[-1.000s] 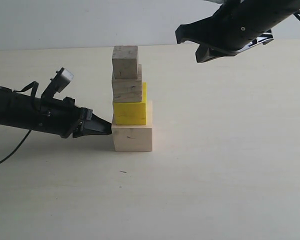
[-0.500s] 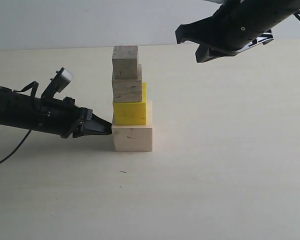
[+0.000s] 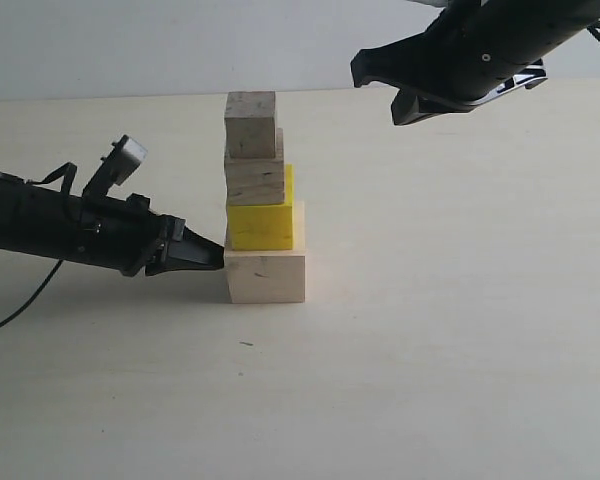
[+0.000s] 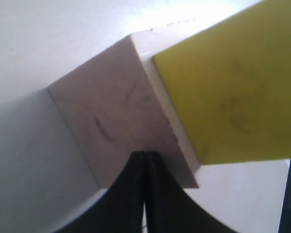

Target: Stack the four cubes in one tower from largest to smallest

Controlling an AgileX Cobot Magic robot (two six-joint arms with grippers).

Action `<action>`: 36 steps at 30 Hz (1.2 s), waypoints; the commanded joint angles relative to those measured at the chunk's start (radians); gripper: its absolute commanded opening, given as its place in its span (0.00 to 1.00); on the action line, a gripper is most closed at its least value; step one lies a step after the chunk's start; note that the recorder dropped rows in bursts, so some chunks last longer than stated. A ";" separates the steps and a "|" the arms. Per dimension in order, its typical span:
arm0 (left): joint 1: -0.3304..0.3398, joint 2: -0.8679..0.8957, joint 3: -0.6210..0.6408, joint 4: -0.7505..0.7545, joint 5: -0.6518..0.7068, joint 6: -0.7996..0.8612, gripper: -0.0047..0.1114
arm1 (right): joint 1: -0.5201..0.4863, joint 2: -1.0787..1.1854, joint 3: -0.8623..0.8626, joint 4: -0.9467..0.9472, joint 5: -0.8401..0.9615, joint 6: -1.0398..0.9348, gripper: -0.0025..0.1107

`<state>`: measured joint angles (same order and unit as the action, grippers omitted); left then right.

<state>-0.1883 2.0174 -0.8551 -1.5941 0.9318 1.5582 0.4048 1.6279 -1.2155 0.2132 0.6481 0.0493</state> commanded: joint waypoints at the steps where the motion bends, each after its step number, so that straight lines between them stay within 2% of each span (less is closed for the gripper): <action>1: -0.005 -0.008 0.005 -0.013 0.022 0.007 0.04 | -0.005 -0.011 0.002 -0.006 -0.004 0.003 0.02; 10: -0.031 -0.008 0.005 -0.013 -0.025 0.012 0.04 | -0.005 -0.011 0.002 -0.006 -0.004 0.003 0.02; 20: 0.010 -0.008 0.005 -0.051 -0.041 0.024 0.04 | -0.005 -0.011 0.002 -0.006 0.007 0.003 0.02; 36: 0.000 0.036 -0.101 -0.054 -0.036 -0.012 0.04 | -0.005 -0.045 0.002 -0.010 0.007 0.003 0.02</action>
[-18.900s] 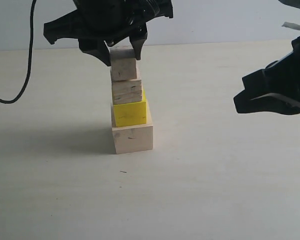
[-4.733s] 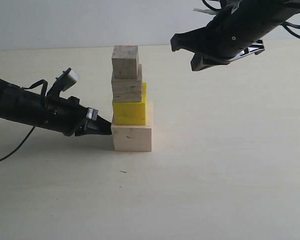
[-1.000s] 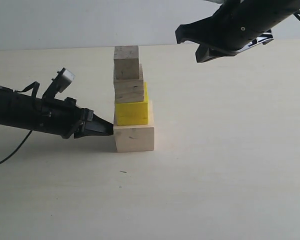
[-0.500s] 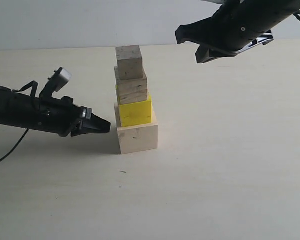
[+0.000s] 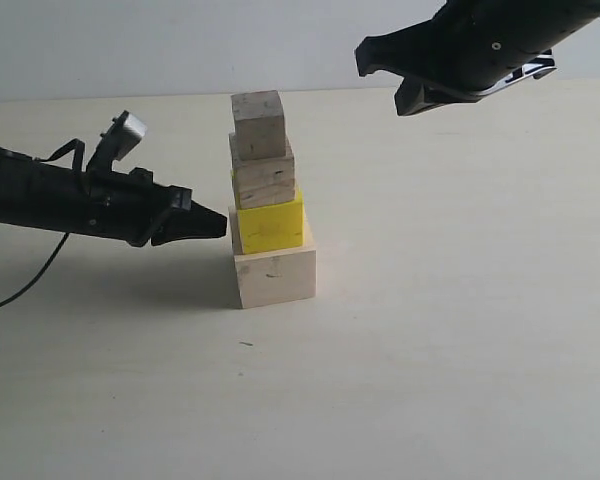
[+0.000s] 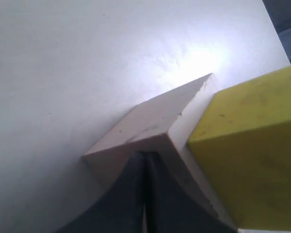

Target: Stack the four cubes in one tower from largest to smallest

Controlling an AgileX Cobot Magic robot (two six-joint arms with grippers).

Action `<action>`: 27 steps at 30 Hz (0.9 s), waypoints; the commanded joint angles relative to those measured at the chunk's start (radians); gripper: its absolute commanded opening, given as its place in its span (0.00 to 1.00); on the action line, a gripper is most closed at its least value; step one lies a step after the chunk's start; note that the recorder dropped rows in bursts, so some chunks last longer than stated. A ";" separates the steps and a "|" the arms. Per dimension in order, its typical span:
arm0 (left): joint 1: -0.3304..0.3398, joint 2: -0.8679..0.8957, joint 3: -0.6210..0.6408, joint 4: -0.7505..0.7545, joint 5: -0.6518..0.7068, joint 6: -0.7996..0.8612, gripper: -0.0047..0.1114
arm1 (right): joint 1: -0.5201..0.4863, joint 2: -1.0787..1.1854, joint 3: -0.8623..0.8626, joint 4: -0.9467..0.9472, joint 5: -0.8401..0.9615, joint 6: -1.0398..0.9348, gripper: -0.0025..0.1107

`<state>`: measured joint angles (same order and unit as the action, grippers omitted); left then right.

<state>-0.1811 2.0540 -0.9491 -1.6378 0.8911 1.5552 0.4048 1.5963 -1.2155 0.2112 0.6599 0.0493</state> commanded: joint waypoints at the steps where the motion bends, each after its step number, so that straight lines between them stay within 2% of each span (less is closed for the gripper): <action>1: -0.007 -0.001 -0.007 -0.010 0.005 -0.008 0.04 | -0.005 -0.014 0.002 -0.008 -0.005 0.003 0.02; 27: -0.009 0.001 -0.046 0.007 0.001 -0.016 0.04 | -0.005 -0.014 0.002 -0.003 0.005 0.005 0.02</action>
<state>-0.1831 2.0554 -0.9890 -1.6310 0.8911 1.5422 0.4048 1.5924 -1.2155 0.2112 0.6670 0.0511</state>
